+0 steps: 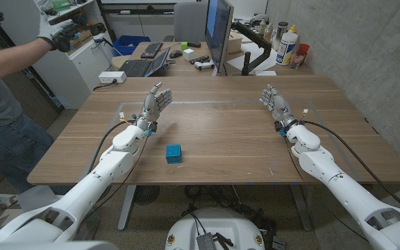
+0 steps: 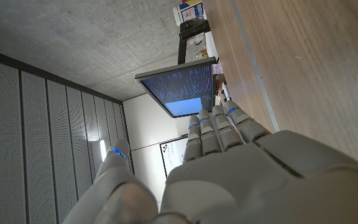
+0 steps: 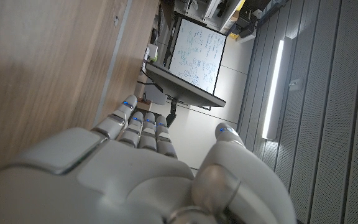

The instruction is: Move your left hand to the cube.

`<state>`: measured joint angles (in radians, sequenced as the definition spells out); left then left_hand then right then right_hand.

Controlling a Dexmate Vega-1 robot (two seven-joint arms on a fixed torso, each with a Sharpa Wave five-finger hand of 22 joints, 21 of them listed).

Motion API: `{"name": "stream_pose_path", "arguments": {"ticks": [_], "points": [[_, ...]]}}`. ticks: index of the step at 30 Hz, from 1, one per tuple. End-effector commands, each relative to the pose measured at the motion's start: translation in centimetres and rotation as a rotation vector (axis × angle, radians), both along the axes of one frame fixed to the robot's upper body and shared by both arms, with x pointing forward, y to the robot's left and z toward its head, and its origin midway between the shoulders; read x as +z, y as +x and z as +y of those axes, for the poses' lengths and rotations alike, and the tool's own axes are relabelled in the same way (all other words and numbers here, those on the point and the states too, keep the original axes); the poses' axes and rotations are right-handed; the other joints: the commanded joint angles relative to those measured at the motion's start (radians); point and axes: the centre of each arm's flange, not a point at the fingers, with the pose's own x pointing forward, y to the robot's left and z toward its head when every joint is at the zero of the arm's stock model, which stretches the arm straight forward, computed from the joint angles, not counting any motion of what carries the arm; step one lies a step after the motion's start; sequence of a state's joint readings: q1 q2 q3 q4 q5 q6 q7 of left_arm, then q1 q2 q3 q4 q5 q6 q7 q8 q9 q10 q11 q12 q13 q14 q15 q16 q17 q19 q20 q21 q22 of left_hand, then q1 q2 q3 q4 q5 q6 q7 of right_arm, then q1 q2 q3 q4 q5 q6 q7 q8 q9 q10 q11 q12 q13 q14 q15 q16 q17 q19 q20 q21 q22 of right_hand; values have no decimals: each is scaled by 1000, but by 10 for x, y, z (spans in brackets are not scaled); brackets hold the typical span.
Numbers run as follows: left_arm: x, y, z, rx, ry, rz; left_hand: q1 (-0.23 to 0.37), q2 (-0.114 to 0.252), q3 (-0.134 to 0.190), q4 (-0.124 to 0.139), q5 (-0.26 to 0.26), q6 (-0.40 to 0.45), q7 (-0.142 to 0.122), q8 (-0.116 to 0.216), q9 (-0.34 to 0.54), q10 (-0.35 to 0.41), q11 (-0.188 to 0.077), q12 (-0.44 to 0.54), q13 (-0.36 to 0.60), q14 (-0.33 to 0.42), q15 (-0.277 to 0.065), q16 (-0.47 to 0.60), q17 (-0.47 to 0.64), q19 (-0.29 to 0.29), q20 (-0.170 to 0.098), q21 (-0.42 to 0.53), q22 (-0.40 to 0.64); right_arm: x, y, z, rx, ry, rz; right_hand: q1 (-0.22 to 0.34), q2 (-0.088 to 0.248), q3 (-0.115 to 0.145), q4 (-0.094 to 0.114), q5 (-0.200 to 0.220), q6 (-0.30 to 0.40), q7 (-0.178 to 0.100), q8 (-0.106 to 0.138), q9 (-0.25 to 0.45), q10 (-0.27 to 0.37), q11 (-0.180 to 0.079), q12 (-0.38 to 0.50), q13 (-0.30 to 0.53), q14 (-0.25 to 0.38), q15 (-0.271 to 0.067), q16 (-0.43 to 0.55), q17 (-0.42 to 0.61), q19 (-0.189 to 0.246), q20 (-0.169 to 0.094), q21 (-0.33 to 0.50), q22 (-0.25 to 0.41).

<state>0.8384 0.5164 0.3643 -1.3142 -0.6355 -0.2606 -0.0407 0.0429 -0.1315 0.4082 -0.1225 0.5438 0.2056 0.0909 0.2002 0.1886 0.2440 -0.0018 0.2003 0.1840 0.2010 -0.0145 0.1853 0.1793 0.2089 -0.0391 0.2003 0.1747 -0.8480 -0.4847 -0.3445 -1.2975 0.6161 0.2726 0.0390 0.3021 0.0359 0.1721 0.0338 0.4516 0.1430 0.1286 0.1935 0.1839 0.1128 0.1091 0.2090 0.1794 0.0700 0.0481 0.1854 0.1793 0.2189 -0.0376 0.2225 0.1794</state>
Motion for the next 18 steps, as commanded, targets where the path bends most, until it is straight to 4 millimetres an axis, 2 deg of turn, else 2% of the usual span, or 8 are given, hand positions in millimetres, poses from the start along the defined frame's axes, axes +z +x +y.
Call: {"name": "stream_pose_path", "arguments": {"ticks": [1, 18], "points": [[0, -5, -4, -26, 50, -9, 8, -2, 2, -1, 6, 5, 1, 4, 2, 3, 2, 3, 5, 2, 2, 5, 2, -2, -36, 2, 5, 1, 0, 3, -2, 7, 0, 6, 7, -1, -2, 7, 11, 12, 6, 2, 1, 6, 2, 2, 6, 8, 3, 2, 11, -33, -1, 4], [-3, -16, -4, -40, 76, -24, 13, 4, 1, -2, 8, 4, 1, 3, 3, -1, 3, 1, 5, -2, 2, 4, 2, -6, -33, 0, 6, -2, -2, 7, -8, 3, 10, 5, 10, -5, -4, 9, 14, 12, 6, 2, 3, 9, 1, 2, 9, 9, 3, 3, 10, -27, -3, 4]]}}
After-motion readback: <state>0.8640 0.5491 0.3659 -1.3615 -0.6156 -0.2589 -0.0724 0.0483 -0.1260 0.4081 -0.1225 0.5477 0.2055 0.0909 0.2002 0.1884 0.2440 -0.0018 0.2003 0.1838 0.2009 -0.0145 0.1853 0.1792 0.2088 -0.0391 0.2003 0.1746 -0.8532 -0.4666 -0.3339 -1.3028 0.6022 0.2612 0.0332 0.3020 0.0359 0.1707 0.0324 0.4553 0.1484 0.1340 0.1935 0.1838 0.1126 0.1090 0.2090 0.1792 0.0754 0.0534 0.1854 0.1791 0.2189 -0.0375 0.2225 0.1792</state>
